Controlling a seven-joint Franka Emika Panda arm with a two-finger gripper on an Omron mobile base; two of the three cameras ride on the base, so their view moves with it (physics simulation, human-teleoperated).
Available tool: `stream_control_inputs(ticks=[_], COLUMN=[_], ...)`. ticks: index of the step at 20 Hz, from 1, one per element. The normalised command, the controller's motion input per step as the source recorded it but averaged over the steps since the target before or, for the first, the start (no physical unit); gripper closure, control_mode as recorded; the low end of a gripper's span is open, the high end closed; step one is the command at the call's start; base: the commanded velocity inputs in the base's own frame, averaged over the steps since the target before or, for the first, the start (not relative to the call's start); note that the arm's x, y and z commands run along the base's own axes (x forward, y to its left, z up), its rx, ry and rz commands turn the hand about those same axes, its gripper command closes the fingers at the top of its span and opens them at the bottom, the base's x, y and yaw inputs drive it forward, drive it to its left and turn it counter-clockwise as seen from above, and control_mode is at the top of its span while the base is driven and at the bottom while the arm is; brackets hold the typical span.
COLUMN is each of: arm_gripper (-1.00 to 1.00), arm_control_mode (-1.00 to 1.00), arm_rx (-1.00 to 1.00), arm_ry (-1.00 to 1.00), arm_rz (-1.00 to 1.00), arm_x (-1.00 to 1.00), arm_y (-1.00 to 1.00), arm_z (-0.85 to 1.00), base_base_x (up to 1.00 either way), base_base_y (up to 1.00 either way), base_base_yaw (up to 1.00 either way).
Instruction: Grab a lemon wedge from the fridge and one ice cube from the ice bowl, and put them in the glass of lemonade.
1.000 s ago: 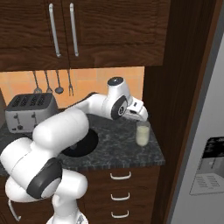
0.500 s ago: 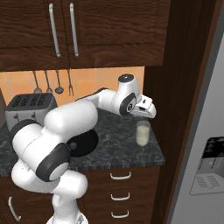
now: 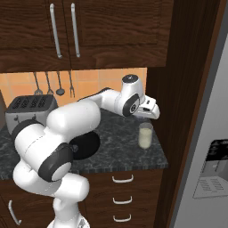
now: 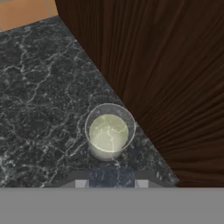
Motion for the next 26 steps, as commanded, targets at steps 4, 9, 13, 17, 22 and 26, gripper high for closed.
stream_control_inputs(ticks=[4,9,13,17,22,26], arm_gripper=[1.00,1.00,1.00,1.00,1.00,1.00], arm_control_mode=[-1.00,-1.00,-1.00,-1.00,-1.00,-1.00], arm_rx=[0.00,0.02,0.05,0.03,0.05,0.04], arm_ry=[0.02,0.00,-0.01,-0.02,0.00,0.00], arm_rz=[0.04,0.04,0.03,0.00,-0.09,-0.14], arm_x=[0.37,0.46,0.18,-0.04,0.22,0.05], arm_y=[0.00,0.00,-0.13,-0.39,-0.12,0.00], arm_z=[-0.01,-0.09,-0.02,0.00,0.00,0.00], base_base_x=[0.00,0.00,0.00,0.00,0.00,0.00], base_base_y=[0.00,0.00,0.00,0.00,0.00,0.00], base_base_yaw=[0.00,0.00,0.00,0.00,0.00,0.00])
